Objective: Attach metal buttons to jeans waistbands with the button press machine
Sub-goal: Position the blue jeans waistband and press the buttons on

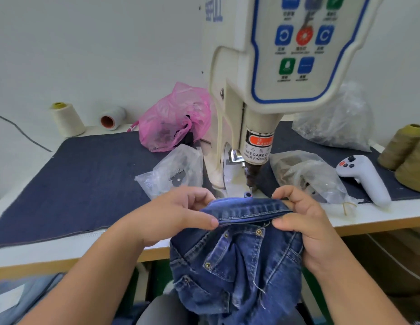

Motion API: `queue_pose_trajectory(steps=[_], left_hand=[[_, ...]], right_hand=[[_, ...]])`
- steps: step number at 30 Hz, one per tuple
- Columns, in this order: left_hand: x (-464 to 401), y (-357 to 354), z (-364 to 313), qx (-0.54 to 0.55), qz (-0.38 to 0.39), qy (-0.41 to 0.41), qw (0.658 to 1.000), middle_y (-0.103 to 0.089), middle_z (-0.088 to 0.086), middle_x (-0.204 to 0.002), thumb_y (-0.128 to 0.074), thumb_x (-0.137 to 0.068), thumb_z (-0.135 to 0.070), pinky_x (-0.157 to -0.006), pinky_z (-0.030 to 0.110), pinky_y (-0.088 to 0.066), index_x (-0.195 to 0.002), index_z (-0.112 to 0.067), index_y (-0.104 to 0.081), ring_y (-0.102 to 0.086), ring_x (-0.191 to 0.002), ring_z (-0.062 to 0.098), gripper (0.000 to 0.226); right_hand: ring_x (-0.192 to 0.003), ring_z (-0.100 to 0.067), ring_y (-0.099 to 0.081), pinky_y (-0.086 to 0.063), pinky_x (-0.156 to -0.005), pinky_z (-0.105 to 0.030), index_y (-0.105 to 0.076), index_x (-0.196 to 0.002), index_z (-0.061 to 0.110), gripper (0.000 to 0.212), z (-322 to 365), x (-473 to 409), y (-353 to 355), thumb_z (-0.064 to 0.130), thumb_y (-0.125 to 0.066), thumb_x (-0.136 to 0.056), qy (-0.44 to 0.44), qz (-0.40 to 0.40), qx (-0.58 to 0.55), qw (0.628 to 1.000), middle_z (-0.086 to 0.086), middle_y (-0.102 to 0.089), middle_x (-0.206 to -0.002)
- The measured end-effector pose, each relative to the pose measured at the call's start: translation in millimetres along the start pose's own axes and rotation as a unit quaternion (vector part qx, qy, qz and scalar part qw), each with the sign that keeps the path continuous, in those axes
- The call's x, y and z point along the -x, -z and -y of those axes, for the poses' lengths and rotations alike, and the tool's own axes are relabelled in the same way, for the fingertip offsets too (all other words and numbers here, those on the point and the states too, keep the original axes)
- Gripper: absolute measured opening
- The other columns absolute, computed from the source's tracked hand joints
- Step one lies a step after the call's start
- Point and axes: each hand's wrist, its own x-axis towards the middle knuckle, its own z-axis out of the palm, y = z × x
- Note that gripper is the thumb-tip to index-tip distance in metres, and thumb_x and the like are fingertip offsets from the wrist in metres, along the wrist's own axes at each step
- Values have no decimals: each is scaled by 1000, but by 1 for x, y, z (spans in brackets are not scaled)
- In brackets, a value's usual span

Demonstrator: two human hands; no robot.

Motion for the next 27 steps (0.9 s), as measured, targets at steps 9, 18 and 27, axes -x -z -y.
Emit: queue_pose_trajectory(steps=[9, 18, 27], left_hand=[[50, -3, -41, 329, 57, -95, 938, -56, 25, -90, -60, -61, -4, -67, 40, -52, -93, -2, -53, -58, -75, 36, 33], [65, -9, -74, 252, -117, -126, 952, -66, 16, -75, -58, -62, -3, -67, 38, -56, -77, -10, -67, -64, -65, 29, 19], [93, -46, -16, -154, -408, -255, 863, -66, -9, -96, -71, -76, -60, -78, 8, -44, -100, -31, -62, -62, -91, 6, 38]], right_hand=[[-101, -29, -69, -56, -87, -38, -68, -110, 21, 48, 32, 34, -49, 16, -78, -64, -64, 171, 100, 978, -12, -72, -112], [-105, -16, -70, -56, -88, -26, -75, -107, 27, 37, 9, 58, -102, 2, -78, -80, -21, 88, 187, 978, -1, -76, -109], [-92, -29, -74, -58, -77, -39, -75, -97, 17, 21, 50, 46, -130, 17, -73, -76, 215, 44, 46, 974, -9, -76, -95]])
